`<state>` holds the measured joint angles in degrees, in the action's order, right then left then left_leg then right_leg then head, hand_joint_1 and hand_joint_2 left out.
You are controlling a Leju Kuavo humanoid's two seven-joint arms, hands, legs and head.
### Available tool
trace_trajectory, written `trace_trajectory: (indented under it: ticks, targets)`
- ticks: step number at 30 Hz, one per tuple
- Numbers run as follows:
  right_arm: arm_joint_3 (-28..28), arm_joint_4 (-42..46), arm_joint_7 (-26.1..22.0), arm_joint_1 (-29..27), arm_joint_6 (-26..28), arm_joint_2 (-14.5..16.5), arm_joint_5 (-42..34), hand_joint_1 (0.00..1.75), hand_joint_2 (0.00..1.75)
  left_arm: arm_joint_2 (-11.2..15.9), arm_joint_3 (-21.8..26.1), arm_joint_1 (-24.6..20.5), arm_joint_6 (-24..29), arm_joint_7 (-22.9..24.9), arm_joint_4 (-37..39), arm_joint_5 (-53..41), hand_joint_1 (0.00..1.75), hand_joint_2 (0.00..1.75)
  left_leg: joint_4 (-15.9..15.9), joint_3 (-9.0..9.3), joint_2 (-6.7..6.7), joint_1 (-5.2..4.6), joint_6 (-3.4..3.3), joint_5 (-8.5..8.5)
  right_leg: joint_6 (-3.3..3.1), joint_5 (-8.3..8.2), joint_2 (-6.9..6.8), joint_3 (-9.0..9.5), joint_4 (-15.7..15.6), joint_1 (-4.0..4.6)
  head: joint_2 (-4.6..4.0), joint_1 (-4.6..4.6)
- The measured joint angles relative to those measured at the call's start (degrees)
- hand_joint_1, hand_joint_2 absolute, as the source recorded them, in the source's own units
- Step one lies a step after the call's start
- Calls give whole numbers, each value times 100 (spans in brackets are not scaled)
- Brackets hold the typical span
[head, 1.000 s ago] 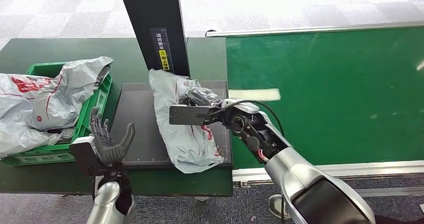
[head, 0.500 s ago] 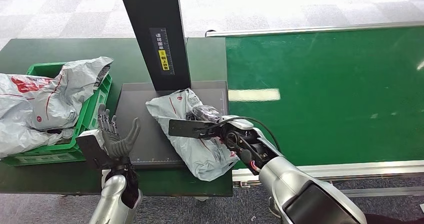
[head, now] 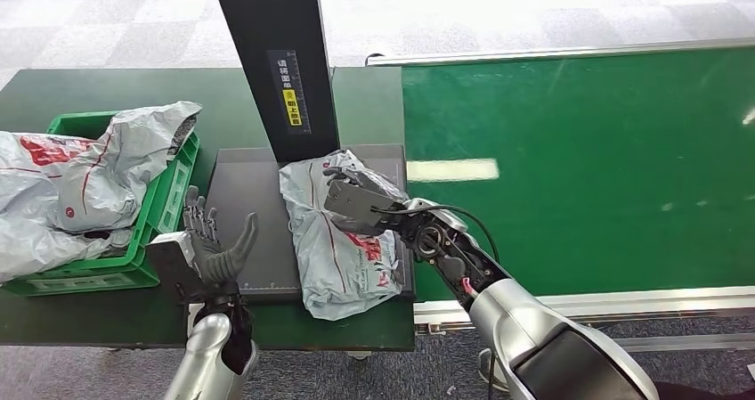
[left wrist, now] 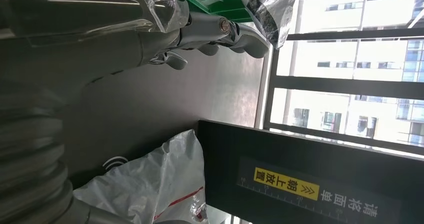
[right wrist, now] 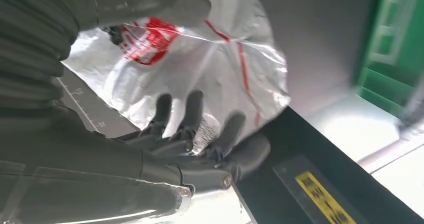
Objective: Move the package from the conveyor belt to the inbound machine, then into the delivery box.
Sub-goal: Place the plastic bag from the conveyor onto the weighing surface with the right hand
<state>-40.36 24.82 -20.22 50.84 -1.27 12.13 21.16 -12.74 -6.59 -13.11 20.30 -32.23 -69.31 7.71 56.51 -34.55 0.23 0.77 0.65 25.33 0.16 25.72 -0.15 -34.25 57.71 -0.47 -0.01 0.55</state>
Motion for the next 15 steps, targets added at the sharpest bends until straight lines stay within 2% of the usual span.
trace_trajectory:
  ticks: [4, 9, 15]
  targets:
    - [266, 258, -584, -140, 299, -32, -208, 0, 175, 4, -68, -3, -43, -17, 10, -47, 0, 175, 0, 0, 0, 0, 0, 0, 0, 0, 0, -1, 0, 0, 1, -1]
    - [607, 641, -920, -309, 504, -56, -444, 0, 175, 23, -195, -18, -127, 28, 46, -304, 0, 175, 0, 0, 0, 0, 0, 0, 0, 0, 0, -1, 0, 0, 0, 0]
    - [1026, 1069, -1201, -569, 791, -67, -908, 0, 175, 87, -470, -132, -181, 515, 285, -1086, 0, 175, 0, 0, -2, 0, 0, 0, 0, 0, 0, 0, 0, 0, 0, 0]
